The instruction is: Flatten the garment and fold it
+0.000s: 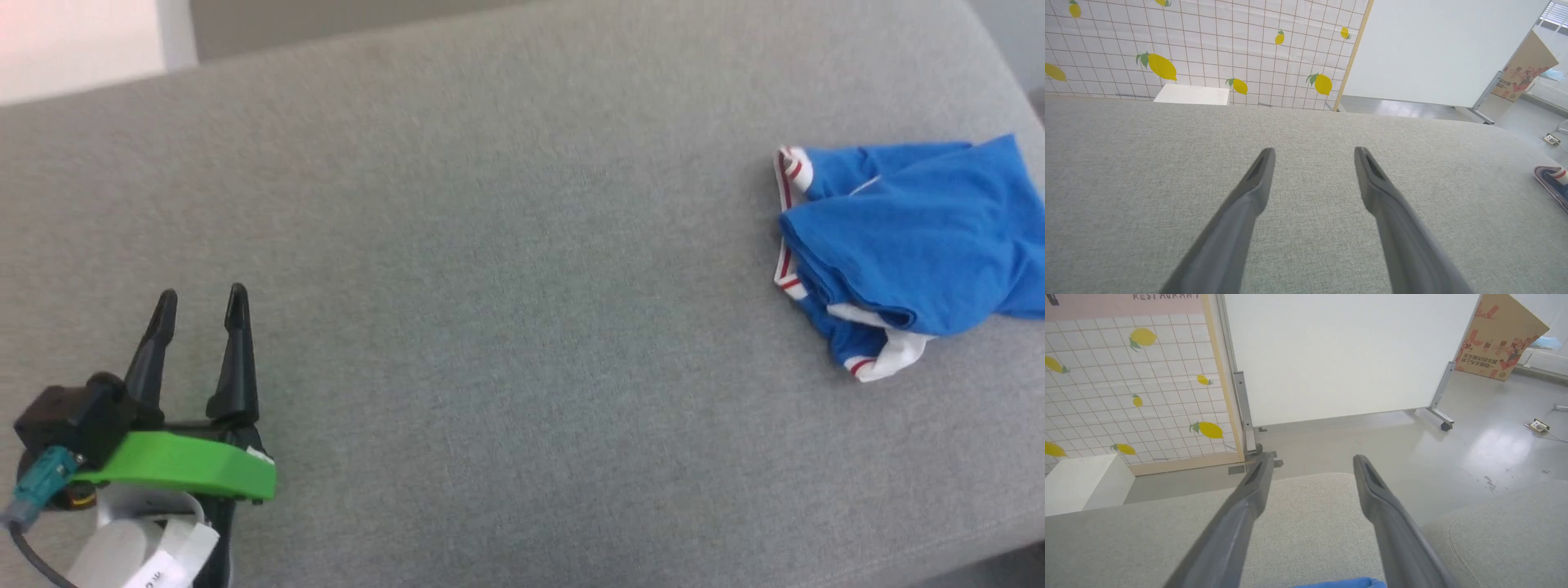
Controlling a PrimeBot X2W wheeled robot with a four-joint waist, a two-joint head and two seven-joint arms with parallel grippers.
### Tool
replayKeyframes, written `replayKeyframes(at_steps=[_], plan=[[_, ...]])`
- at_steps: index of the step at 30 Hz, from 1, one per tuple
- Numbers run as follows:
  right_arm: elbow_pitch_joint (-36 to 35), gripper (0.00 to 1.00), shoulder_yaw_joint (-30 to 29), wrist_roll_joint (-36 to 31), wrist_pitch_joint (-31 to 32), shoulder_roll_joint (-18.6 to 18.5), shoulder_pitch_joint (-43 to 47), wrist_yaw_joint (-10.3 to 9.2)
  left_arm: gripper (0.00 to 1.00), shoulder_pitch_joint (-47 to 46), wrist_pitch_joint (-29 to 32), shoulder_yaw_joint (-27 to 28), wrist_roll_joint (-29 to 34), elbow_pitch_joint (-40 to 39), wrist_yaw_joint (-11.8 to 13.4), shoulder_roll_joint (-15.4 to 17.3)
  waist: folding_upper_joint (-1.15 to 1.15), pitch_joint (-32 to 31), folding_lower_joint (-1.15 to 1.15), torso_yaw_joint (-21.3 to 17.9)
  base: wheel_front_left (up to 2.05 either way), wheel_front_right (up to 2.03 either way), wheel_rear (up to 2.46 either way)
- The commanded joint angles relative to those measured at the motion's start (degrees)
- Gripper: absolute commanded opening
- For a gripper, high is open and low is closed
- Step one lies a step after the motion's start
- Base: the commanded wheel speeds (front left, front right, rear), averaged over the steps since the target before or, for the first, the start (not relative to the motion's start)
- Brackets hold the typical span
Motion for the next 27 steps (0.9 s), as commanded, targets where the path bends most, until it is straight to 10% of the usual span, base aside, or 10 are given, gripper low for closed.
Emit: replayKeyframes(at_steps=[1, 27], plan=[[0.0, 1.00, 1.2, 0.8, -2.4, 0.6, 0.5, -0.08, 1.00, 0.8, -0.7, 0.2, -0.6, 0.7, 0.0, -0.7, 0.00, -8.0, 0.00, 2.7, 0.00, 0.00, 0.00], [-13.8, 1.00, 1.7, 2.1, -29.9, 14.3, 31.7, -0.08, 1.00, 7.8, -2.8, 2.0, -0.7, 5.8, 0.6, -7.3, 0.00, -25.5, 0.00, 14.3, 0.00, 0.00, 0.00]])
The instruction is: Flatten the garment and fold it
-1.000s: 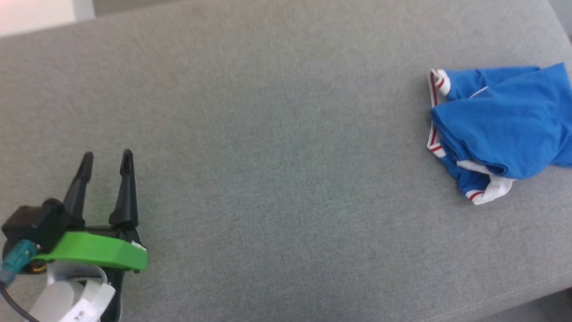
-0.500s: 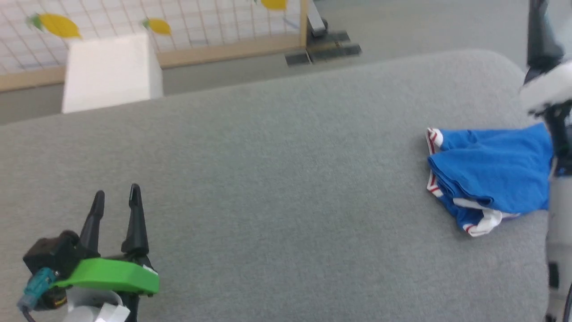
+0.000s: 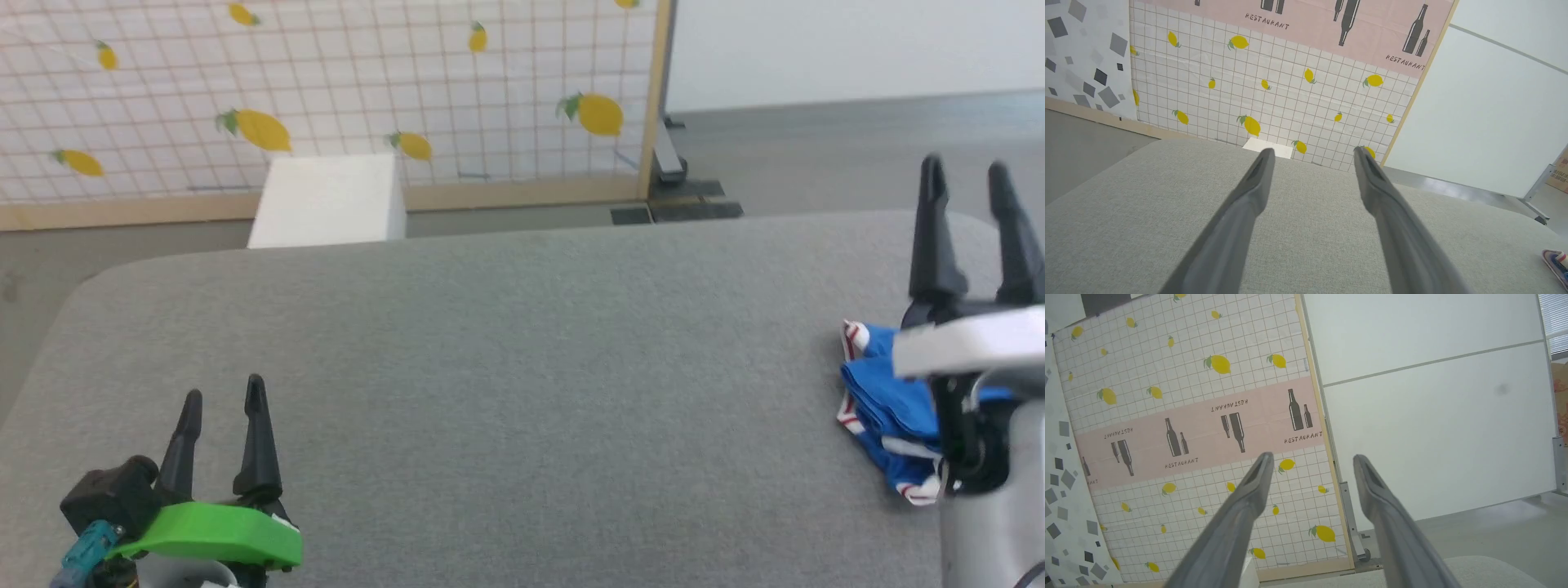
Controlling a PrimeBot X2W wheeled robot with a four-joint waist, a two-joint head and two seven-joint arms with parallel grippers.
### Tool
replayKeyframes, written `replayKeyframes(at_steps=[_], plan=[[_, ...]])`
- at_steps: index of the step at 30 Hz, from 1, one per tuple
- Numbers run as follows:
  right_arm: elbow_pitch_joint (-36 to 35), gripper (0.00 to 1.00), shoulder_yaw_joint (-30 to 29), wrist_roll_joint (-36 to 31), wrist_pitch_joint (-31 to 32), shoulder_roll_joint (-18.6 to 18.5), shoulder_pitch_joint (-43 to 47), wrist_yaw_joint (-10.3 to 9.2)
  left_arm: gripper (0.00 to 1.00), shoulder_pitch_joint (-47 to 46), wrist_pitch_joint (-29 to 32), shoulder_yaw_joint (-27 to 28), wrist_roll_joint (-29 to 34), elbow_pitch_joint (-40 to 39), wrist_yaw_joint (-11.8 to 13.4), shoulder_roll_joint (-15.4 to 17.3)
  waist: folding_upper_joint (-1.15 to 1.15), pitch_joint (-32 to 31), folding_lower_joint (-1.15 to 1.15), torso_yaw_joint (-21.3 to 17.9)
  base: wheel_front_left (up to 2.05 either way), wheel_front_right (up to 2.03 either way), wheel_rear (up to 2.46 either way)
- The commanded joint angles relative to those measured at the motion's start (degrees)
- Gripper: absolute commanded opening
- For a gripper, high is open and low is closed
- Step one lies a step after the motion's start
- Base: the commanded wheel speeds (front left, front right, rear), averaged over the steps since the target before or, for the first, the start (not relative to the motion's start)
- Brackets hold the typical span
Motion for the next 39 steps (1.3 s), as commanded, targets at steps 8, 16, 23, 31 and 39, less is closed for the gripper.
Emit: replayKeyframes(at_steps=[8, 16, 23, 31, 39], plan=[[0.1, 1.00, 3.3, 0.7, -3.2, 0.9, 9.4, -0.08, 1.00, 1.3, -0.4, 0.9, 0.2, 1.2, -1.0, -1.1, 0.00, -2.7, 0.01, 3.7, 0.00, 0.00, 0.00], [4.2, 1.00, 8.3, 0.4, -5.7, 1.0, 15.0, -0.08, 1.00, 0.8, -0.4, 1.0, 0.6, 2.9, -1.8, -0.8, 0.00, -1.9, 0.01, 4.5, 0.00, 0.00, 0.00], [7.0, 1.00, 10.4, 0.2, -7.0, 1.0, 18.3, -0.08, 1.00, 0.3, 0.0, 0.1, 0.9, 4.8, -2.2, -0.5, 0.00, -1.3, 0.01, 5.0, 0.00, 0.00, 0.00], [8.0, 1.00, 10.3, 0.0, -8.1, 1.0, 20.4, -0.08, 1.00, 0.0, 1.3, -1.6, 1.7, 6.8, -3.1, 0.7, 0.00, -1.3, 0.01, 4.9, 0.00, 0.00, 0.00], [8.5, 1.00, 9.6, -0.7, -8.4, 1.0, 21.1, -0.08, 1.00, 0.4, 2.3, -2.5, 2.3, 7.1, -3.3, 1.9, 0.00, -1.5, 0.01, 4.4, 0.00, 0.00, 0.00]])
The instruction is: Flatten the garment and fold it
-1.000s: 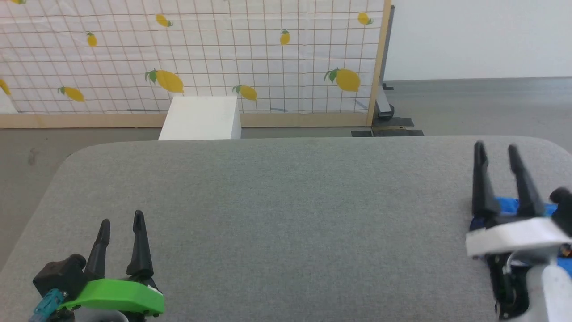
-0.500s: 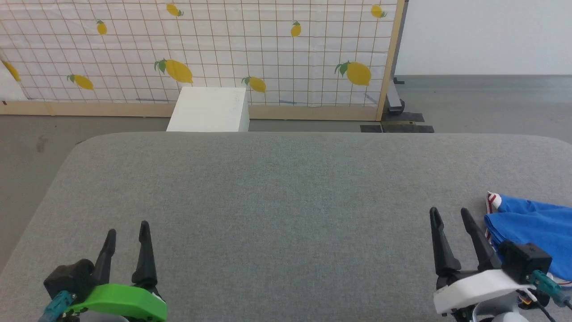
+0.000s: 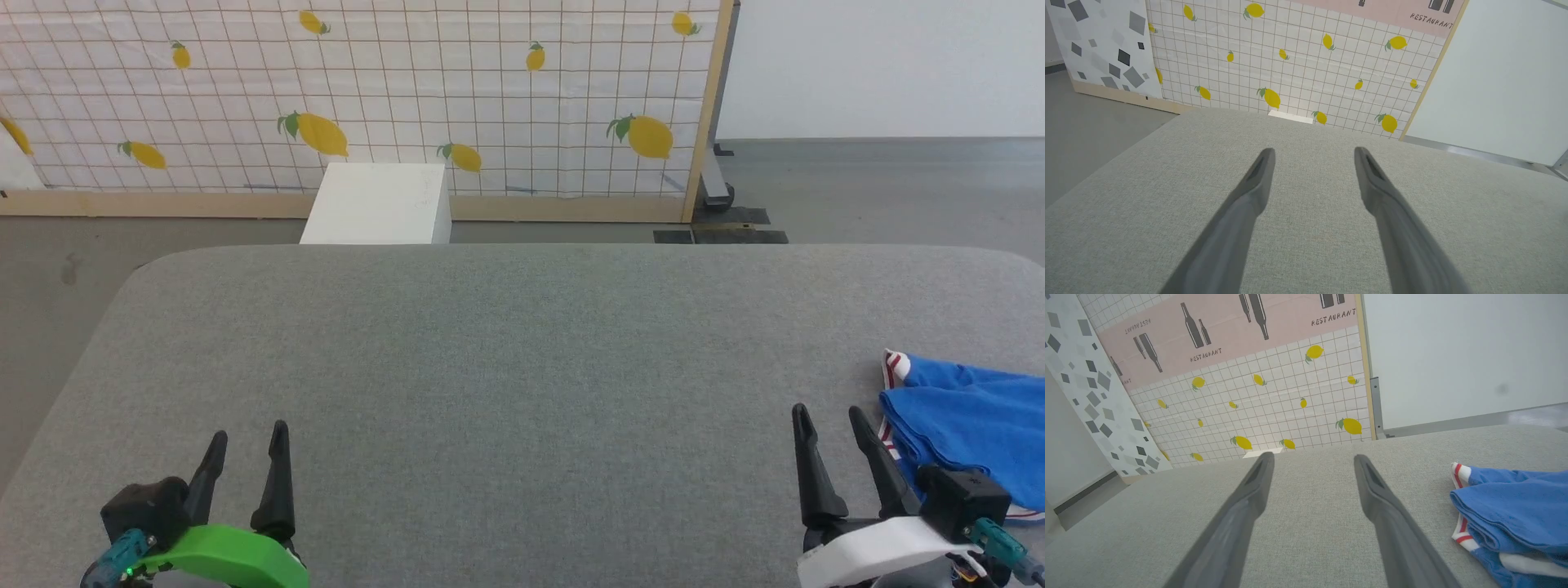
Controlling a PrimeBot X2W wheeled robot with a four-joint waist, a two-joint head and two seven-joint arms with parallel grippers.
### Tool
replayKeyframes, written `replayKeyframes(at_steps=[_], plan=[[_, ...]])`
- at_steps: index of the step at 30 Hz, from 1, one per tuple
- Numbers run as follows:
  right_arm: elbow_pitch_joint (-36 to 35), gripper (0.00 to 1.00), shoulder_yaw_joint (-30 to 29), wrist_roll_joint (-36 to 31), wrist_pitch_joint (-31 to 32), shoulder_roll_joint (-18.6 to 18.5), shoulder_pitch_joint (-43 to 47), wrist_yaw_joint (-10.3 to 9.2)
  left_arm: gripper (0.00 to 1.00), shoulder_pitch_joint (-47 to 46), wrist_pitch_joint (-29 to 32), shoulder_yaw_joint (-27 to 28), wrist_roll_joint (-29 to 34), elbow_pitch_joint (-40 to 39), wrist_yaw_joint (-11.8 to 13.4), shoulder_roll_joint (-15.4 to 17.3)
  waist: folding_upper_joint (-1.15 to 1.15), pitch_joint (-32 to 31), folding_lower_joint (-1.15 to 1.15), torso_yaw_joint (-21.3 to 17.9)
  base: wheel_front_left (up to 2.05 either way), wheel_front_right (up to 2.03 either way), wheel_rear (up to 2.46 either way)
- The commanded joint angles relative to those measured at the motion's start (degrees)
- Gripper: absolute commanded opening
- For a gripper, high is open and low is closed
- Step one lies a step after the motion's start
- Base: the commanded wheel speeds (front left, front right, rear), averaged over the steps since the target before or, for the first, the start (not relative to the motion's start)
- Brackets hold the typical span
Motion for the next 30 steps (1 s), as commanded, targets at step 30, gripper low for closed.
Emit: replayKeyframes(at_steps=[30], plan=[[1.8, 1.00, -0.1, -0.3, 0.9, 0.0, -0.4, -0.06, 1.00, 0.7, 0.3, 0.0, -2.0, -1.1, 0.2, 0.5, 0.00, 0.6, 0.00, 0.1, 0.00, 0.00, 0.00]])
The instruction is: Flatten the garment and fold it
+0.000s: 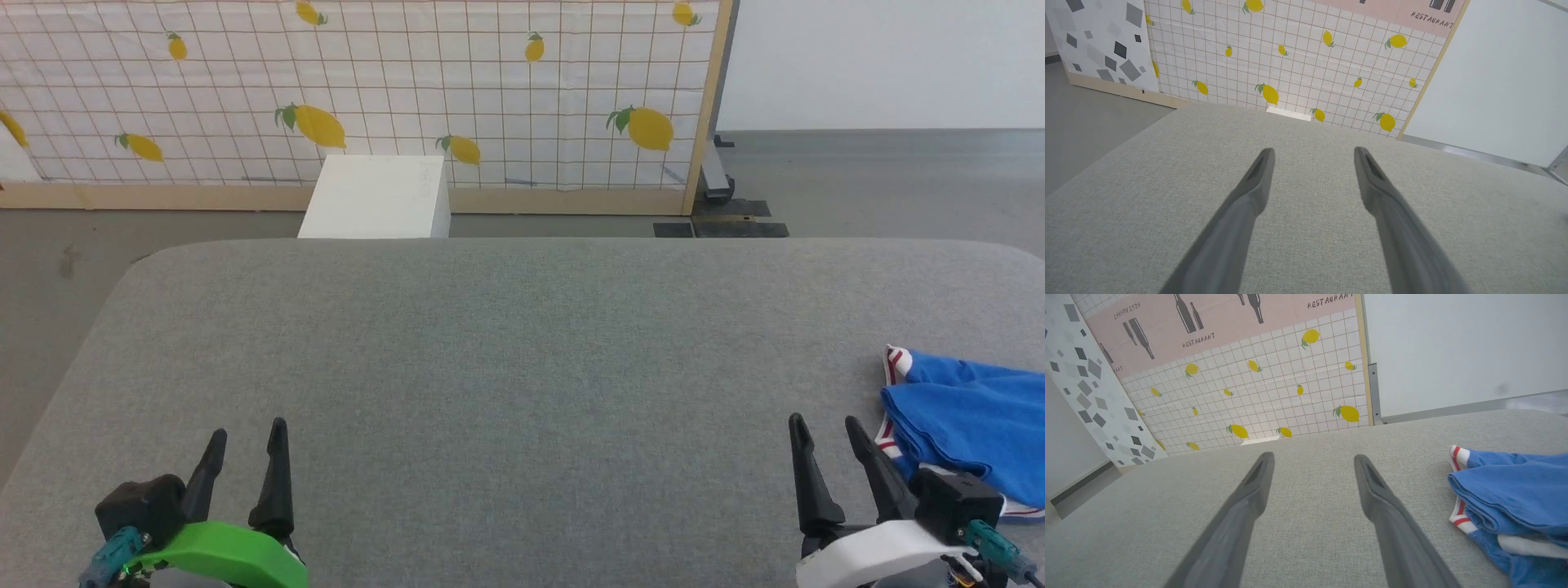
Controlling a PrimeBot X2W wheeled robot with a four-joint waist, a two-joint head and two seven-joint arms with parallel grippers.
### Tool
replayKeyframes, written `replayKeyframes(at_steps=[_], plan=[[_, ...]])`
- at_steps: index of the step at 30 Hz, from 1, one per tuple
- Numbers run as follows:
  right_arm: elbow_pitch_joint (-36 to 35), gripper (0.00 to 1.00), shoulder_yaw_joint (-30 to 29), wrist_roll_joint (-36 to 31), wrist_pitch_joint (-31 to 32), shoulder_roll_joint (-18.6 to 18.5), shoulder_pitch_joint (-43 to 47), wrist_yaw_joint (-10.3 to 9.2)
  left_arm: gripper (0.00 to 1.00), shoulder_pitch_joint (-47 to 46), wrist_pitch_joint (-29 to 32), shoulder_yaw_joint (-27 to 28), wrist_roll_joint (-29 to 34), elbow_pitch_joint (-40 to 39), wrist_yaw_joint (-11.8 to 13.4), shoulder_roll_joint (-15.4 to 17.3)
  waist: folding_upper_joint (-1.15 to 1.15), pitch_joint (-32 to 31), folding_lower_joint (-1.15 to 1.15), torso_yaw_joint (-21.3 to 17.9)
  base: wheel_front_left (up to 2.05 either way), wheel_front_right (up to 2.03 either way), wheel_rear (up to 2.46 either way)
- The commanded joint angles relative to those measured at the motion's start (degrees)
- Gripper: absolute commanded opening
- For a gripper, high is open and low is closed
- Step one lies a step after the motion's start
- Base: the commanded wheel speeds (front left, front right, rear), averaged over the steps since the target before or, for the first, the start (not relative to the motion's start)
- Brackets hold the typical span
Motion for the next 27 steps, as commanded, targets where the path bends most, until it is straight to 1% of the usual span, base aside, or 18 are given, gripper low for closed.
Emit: replayKeyframes(at_steps=[1, 21, 22, 27], plan=[[0.1, 1.00, -0.1, 0.0, 0.3, 0.0, -0.3, -0.08, 1.00, 0.6, -0.4, 0.0, -0.6, 0.0, -0.1, 0.2, 0.00, -0.2, 0.00, 0.0, 0.00, 0.00, 0.00], [-0.2, 1.00, -0.1, 0.1, 0.7, 0.0, -0.1, -0.08, 1.00, 0.9, -0.3, -0.3, -1.5, 0.0, -0.1, 0.5, 0.00, -0.2, 0.00, 0.1, 0.00, 0.00, 0.00], [0.0, 0.00, 0.0, 0.0, 0.5, 0.0, 0.0, 0.00, 0.00, 0.0, 0.0, -0.2, -0.6, 0.2, 0.0, 0.0, 0.00, -0.2, 0.00, 0.1, 0.00, 0.00, 0.00], [0.0, 0.00, 0.0, 0.0, 0.5, 0.0, 0.0, 0.00, 0.00, 0.0, 0.1, -0.1, -0.5, 0.3, 0.0, -0.2, 0.00, -0.2, 0.00, 0.1, 0.00, 0.00, 0.00]])
